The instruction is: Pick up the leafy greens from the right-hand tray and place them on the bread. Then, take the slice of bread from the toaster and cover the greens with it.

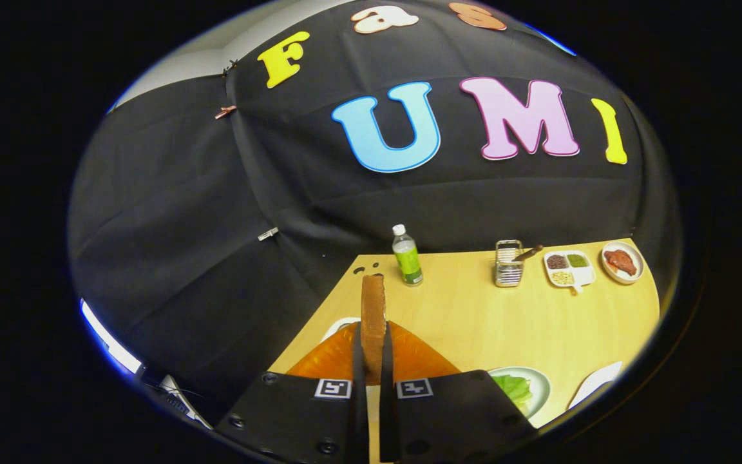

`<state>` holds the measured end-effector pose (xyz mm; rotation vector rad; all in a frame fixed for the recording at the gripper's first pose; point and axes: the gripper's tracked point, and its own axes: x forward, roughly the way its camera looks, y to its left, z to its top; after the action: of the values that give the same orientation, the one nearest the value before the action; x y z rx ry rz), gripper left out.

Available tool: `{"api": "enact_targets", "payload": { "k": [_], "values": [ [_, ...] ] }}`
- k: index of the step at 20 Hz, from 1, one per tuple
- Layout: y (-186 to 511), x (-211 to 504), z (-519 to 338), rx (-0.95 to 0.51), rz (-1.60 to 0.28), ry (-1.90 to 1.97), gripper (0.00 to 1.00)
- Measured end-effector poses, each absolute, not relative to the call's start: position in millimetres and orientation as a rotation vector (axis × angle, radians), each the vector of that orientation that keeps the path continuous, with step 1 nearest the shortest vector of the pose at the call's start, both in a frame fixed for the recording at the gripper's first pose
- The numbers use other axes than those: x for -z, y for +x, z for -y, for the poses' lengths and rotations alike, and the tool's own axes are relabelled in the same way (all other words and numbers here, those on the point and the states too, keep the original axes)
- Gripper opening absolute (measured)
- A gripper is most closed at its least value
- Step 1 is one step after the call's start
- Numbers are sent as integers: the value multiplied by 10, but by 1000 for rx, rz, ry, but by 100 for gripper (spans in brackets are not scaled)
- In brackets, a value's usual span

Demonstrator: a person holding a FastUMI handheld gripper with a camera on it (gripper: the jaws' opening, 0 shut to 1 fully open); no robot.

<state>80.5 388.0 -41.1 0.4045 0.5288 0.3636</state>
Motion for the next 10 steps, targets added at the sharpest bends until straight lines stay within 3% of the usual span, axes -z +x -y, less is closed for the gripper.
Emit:
{"api": "enact_targets", "payload": {
  "k": [10],
  "values": [
    [356, 1745, -2744, -128, -737, 420, 11]
  ]
}}
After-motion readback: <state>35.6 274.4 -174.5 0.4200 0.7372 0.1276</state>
